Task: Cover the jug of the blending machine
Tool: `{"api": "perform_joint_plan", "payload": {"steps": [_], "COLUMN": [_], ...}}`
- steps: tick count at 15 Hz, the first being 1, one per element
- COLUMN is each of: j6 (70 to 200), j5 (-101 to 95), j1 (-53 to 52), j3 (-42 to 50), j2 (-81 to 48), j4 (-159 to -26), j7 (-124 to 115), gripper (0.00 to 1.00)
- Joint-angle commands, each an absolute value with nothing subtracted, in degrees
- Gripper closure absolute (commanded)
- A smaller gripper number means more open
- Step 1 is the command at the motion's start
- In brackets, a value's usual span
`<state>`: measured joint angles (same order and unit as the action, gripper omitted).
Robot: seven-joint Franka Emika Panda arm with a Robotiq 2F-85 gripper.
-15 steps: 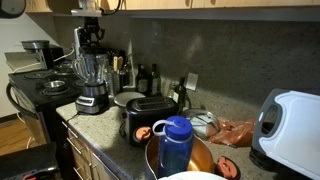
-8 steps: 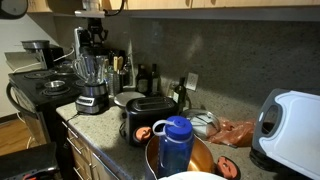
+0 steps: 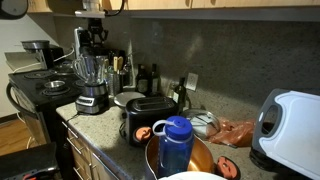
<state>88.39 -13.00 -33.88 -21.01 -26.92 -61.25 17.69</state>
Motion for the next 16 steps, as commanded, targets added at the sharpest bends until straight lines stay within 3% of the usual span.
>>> {"api": "perform_joint_plan", "payload": {"steps": [1,16], "j6": [87.1,87.2], "j5": [-12.0,-10.1], "j1": [-33.5,-33.5], "j3": [-21.3,-22.1], "j2": [-26.4,-24.3], "j4": [-60.5,-63.6], "j7": [18.2,16.5], "gripper": [0.83,0.83]}}
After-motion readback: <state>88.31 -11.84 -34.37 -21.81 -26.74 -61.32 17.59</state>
